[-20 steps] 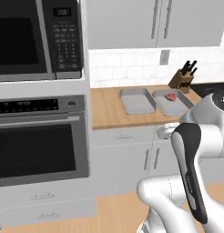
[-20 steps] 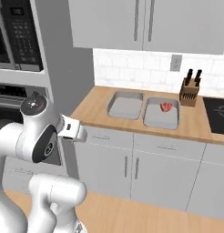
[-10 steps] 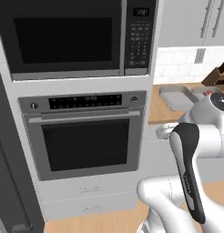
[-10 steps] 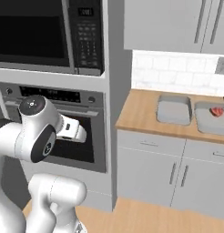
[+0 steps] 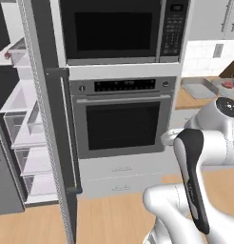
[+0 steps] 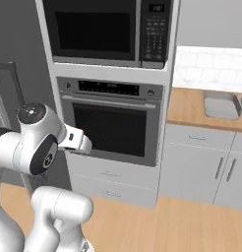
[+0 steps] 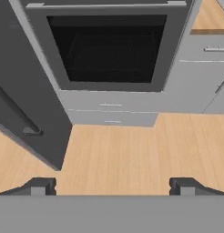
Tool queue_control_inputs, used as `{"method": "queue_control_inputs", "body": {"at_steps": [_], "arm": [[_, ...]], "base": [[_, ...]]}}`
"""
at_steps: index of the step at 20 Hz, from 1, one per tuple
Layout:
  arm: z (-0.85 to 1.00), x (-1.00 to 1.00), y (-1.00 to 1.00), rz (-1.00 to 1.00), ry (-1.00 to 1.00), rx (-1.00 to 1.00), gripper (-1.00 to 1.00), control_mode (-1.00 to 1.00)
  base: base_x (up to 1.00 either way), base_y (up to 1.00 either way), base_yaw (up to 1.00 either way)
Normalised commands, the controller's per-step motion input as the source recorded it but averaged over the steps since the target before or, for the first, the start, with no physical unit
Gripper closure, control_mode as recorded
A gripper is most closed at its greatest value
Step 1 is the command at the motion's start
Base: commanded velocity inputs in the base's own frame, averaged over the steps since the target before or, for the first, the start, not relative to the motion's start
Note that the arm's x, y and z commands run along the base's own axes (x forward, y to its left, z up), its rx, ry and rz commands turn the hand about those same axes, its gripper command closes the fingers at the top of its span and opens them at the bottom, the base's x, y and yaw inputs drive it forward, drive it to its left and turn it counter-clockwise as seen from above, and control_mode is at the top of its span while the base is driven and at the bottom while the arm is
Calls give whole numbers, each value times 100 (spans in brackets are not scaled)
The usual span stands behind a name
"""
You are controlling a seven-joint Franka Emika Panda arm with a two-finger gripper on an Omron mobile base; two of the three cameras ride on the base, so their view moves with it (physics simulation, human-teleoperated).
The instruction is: Place one lime and one steak in each tupperware on the nearby counter, to pack two identical lunches.
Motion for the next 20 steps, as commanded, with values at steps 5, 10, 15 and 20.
{"method": "queue_control_inputs", "body": {"at_steps": [5, 10, 15, 20], "arm": [[0, 0, 0, 0, 0, 0, -100, 100], [0, 0, 0, 0, 0, 0, -100, 100], [0, 0, 0, 0, 0, 0, -100, 100], [0, 0, 0, 0, 0, 0, -100, 100]], "base": [[-100, 43, 10], [-10, 100, 1], [6, 100, -4], [8, 100, -11]]}}
